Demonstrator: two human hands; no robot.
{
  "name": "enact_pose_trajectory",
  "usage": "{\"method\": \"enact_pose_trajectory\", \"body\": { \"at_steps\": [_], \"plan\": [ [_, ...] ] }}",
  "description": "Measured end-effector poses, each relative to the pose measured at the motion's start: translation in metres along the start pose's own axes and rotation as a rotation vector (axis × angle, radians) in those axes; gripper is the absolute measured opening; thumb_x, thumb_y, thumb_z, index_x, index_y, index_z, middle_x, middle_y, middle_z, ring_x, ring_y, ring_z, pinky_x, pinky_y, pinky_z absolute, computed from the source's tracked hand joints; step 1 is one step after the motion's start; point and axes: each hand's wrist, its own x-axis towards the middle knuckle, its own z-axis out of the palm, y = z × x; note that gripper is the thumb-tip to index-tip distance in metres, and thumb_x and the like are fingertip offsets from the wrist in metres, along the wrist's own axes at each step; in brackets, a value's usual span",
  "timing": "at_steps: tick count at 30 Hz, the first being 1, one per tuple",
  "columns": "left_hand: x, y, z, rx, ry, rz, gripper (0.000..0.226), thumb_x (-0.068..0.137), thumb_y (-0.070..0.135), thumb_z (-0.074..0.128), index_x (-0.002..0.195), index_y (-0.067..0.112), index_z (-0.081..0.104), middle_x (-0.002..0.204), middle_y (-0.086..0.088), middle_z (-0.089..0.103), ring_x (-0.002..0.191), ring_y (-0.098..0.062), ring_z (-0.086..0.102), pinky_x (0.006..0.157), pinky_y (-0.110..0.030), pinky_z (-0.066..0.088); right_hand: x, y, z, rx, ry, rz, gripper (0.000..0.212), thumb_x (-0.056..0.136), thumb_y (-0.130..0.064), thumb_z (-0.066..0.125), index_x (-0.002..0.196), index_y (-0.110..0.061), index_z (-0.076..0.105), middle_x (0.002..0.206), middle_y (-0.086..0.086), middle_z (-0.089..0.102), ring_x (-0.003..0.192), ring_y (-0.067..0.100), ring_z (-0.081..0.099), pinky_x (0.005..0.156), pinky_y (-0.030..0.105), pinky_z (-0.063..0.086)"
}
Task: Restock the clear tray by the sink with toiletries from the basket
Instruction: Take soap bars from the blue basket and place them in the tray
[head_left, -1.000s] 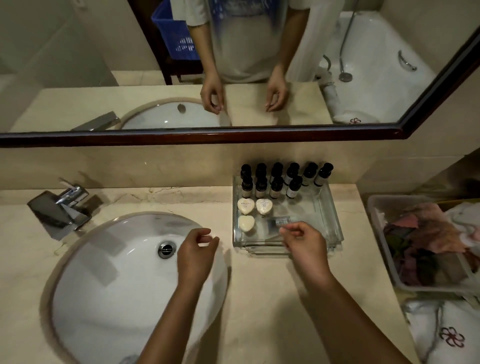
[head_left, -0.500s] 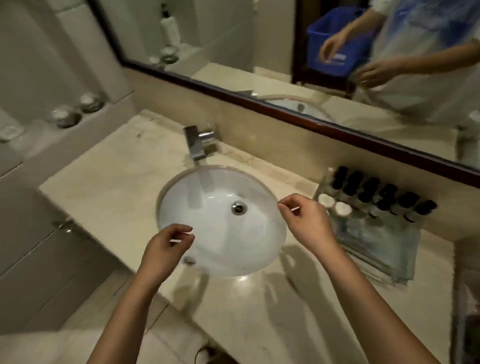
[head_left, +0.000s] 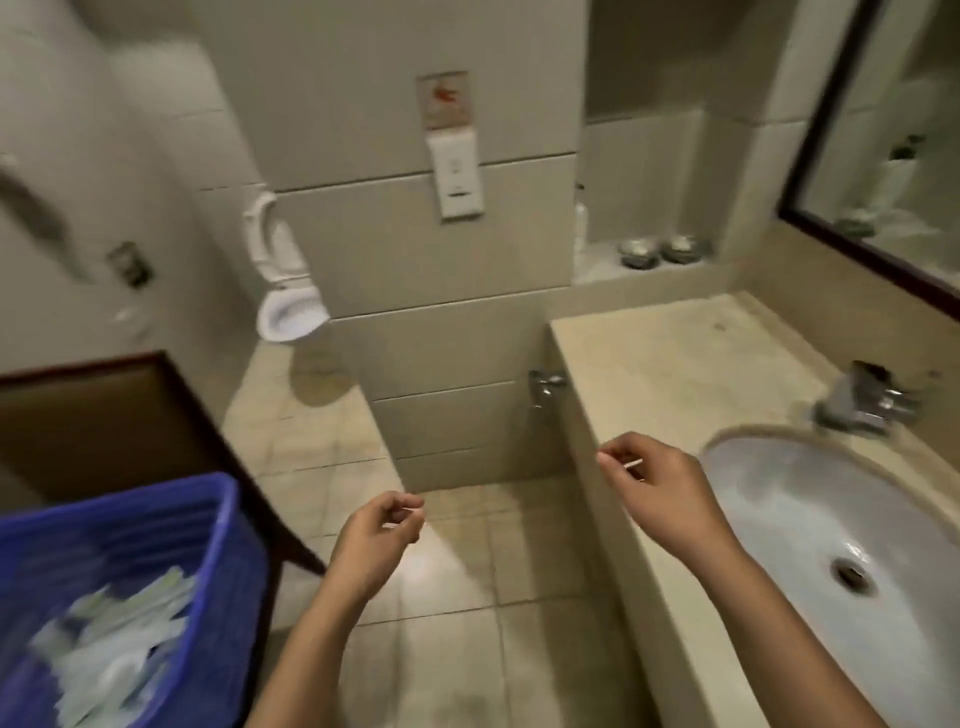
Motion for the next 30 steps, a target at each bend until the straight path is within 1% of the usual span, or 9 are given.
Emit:
{"method": "enact_pose_trajectory", "body": {
  "at_steps": [2,6,8,11,14,19,21,25,30],
  "plan": [
    [-0.009,-0.026,-0.059,-0.024,0.085,-0.022,0.015,0.088,0.005,0.06,0.084,0.019,0.062,0.071,-0.001,0.058,0.064,-0.016,0.057,0.052,-0.01,0.043,0.003,-0.042,0.053,0.006,-0.056,-0.07,0.007,0.087,-0.014,0.063,0.084,-0.016,0.069,0.076,-0.008,0.063,0.068,-0.001,0.056,0.061,0.003,0.038],
    [-0.04,-0.074,-0.173,-0.034,0.22,-0.049,0.011,0.088,0.003,0.06,0.088,0.014,0.064,0.072,0.0,0.062,0.061,-0.007,0.057,0.056,-0.008,0.044,-0.007,-0.132,0.158,0.059,-0.182,-0.194,0.01,0.087,-0.016,0.062,0.079,-0.02,0.065,0.075,-0.009,0.063,0.07,0.007,0.057,0.065,0.02,0.039],
    [-0.057,-0.096,-0.221,0.004,0.286,-0.065,0.009,0.088,0.007,0.061,0.09,0.015,0.065,0.072,0.005,0.062,0.061,0.0,0.058,0.06,-0.013,0.045,-0.017,-0.17,0.2,0.094,-0.246,-0.245,0.008,0.088,-0.016,0.062,0.081,-0.019,0.066,0.076,-0.009,0.063,0.069,0.002,0.055,0.064,0.018,0.04],
    [-0.084,-0.143,-0.295,-0.006,0.42,-0.171,0.014,0.089,0.009,0.06,0.083,0.021,0.061,0.075,-0.001,0.062,0.064,-0.008,0.061,0.062,-0.02,0.048,-0.035,-0.22,0.263,0.105,-0.369,-0.32,0.008,0.087,-0.016,0.063,0.081,-0.02,0.066,0.076,-0.008,0.063,0.067,-0.004,0.054,0.058,0.003,0.038],
    [-0.11,-0.189,-0.347,-0.067,0.562,-0.263,0.017,0.087,0.01,0.063,0.079,0.026,0.063,0.082,-0.006,0.066,0.076,-0.023,0.062,0.081,-0.043,0.052,-0.046,-0.254,0.311,0.074,-0.486,-0.357,0.007,0.088,-0.018,0.062,0.082,-0.02,0.066,0.079,-0.007,0.064,0.066,-0.004,0.054,0.056,0.005,0.038],
    [-0.146,-0.248,-0.383,-0.199,0.745,-0.407,0.013,0.088,0.003,0.06,0.084,0.015,0.064,0.08,-0.005,0.064,0.072,-0.02,0.059,0.075,-0.036,0.05,-0.054,-0.287,0.389,0.031,-0.652,-0.387,0.013,0.088,-0.014,0.061,0.078,-0.021,0.064,0.078,-0.005,0.065,0.064,0.004,0.056,0.059,0.012,0.04],
    [-0.154,-0.273,-0.388,-0.239,0.75,-0.484,0.017,0.087,0.0,0.06,0.08,0.016,0.063,0.074,-0.006,0.061,0.066,-0.02,0.054,0.068,-0.031,0.044,-0.054,-0.294,0.421,0.005,-0.708,-0.389,0.013,0.088,-0.014,0.06,0.078,-0.021,0.064,0.079,-0.005,0.065,0.064,0.003,0.056,0.058,0.01,0.039],
    [-0.148,-0.315,-0.4,-0.305,0.743,-0.616,0.017,0.08,0.001,0.067,0.073,0.016,0.063,0.069,-0.008,0.06,0.062,-0.021,0.05,0.069,-0.032,0.041,-0.04,-0.3,0.478,-0.056,-0.78,-0.383,0.011,0.089,-0.015,0.06,0.08,-0.018,0.065,0.08,-0.009,0.065,0.069,-0.001,0.055,0.058,0.006,0.039],
    [-0.102,-0.345,-0.433,-0.321,0.772,-0.672,0.007,0.074,0.015,0.068,0.074,0.019,0.063,0.068,-0.004,0.061,0.064,-0.021,0.054,0.076,-0.037,0.048,0.0,-0.305,0.563,-0.137,-0.878,-0.321,0.01,0.092,-0.016,0.057,0.084,-0.018,0.063,0.082,-0.008,0.061,0.072,0.006,0.054,0.071,0.024,0.037]
  ]
}}
